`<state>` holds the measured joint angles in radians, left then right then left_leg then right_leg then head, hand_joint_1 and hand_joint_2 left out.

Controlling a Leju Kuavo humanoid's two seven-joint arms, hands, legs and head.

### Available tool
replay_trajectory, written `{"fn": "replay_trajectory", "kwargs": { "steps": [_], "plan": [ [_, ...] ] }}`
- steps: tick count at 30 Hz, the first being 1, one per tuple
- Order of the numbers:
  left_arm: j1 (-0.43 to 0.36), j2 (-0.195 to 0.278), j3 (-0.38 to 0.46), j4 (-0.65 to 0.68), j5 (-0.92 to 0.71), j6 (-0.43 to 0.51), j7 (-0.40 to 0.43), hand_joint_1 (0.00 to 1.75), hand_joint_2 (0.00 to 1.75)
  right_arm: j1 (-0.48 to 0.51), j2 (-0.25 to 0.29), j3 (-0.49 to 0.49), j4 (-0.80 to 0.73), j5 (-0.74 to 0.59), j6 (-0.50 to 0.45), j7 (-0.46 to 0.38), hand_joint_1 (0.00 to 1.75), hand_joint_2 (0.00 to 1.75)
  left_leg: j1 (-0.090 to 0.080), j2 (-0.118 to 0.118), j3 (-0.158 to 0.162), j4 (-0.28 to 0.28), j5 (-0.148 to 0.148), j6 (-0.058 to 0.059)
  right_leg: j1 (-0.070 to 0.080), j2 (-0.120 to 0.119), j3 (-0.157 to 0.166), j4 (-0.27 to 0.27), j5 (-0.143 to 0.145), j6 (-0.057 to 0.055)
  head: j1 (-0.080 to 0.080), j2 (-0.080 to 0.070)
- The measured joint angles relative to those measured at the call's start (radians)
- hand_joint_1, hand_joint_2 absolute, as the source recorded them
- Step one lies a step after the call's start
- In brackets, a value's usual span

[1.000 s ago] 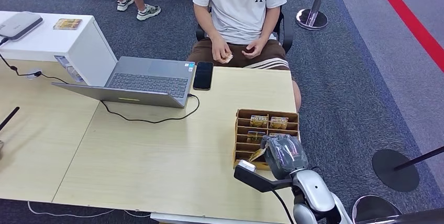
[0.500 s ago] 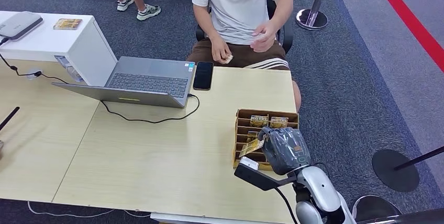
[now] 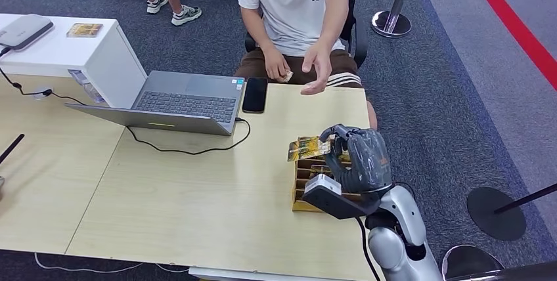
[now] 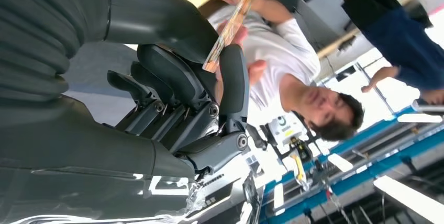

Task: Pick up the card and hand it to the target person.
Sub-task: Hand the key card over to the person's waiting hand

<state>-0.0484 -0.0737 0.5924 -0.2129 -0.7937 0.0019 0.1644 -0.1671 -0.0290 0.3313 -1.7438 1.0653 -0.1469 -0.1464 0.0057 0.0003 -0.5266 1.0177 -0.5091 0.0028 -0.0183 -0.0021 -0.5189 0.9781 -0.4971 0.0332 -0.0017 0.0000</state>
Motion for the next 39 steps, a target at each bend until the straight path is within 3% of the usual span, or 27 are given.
{"fn": "replay_trajectory", "kwargs": {
  "steps": [6,13,20,27,39],
  "plan": [
    [0.000,-0.002,0.000,0.000,-0.008,-0.001,0.000,0.00,1.75,-0.021,0.040,-0.017,0.021,-0.029,-0.059,-0.041,1.71,1.75,0.000,0.000,0.000,0.000,0.000,0.000,0.000,0.000,0.000,0.000,0.000,0.000,0.000,0.000],
    [-0.001,-0.004,0.001,0.000,-0.032,-0.005,0.015,0.00,1.75,-0.023,0.093,-0.038,0.101,-0.074,-0.220,-0.134,1.71,1.75,0.000,0.000,0.000,0.000,0.000,0.000,0.000,0.000,0.000,0.000,0.000,0.000,0.000,0.000],
    [-0.002,-0.009,0.006,0.000,-0.036,-0.004,0.019,0.00,1.75,-0.023,0.121,-0.046,0.166,-0.084,-0.260,-0.154,1.71,1.75,0.000,0.000,0.000,0.000,0.000,0.000,0.000,0.000,0.000,0.000,0.000,0.000,0.000,0.000],
    [-0.006,-0.011,0.008,0.000,-0.038,0.000,0.022,0.00,1.75,-0.071,0.153,-0.054,0.294,-0.117,-0.375,-0.209,1.71,1.75,0.000,0.000,0.000,0.000,0.000,0.000,0.000,0.000,0.000,0.000,0.000,0.000,0.000,0.000],
    [-0.006,-0.011,0.016,0.000,-0.040,-0.006,0.004,0.00,1.75,-0.150,0.186,-0.054,0.492,-0.149,-0.422,-0.224,1.71,1.75,0.000,0.000,0.000,0.000,0.001,0.000,0.000,0.000,0.000,0.000,0.000,0.000,0.000,0.000]
  ]
}}
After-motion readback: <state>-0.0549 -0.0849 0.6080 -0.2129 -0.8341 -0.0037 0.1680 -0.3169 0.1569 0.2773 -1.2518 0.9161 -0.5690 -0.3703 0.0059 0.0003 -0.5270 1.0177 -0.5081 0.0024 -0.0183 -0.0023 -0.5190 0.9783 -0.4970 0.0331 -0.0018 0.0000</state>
